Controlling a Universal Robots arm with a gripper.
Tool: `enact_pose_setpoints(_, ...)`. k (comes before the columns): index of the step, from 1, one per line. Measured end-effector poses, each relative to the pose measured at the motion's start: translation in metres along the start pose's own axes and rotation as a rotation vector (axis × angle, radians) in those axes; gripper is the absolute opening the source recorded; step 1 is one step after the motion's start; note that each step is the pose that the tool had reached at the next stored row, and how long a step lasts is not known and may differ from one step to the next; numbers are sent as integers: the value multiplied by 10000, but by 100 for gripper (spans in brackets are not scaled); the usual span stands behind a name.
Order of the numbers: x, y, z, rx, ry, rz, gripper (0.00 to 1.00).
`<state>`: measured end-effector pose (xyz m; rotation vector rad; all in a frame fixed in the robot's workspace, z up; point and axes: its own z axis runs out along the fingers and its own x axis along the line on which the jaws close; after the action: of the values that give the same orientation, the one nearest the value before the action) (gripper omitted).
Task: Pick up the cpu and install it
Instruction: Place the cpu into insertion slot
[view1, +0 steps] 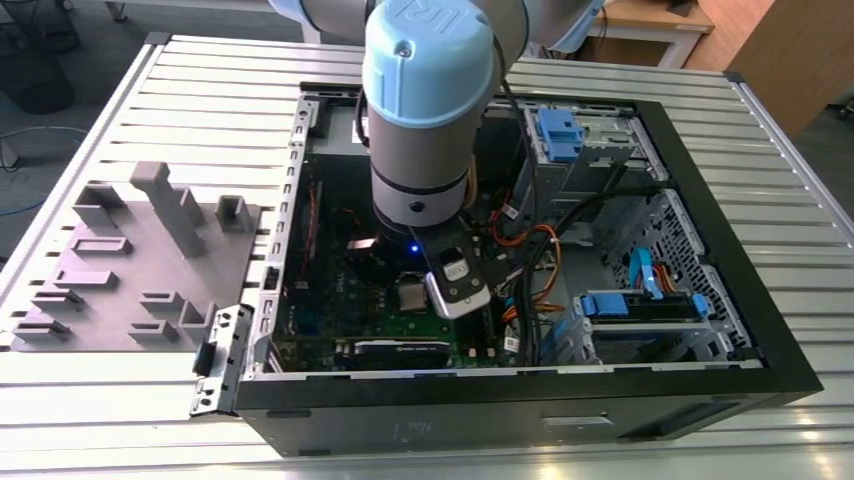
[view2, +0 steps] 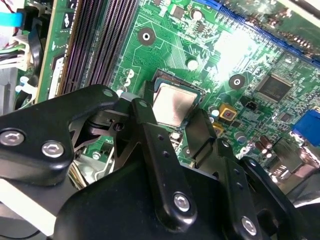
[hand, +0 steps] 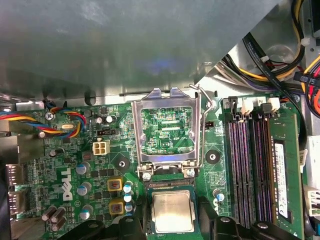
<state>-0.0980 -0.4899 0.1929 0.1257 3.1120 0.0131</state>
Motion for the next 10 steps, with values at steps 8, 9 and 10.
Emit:
enact_pose_setpoints(8, -13, 1, 6, -2, -2, 4, 51)
enact_pose_setpoints(9, -14, 1, 6, -1, -1, 3, 51)
enact_pose_setpoints(10, -14, 1, 6, -2, -2, 3, 51)
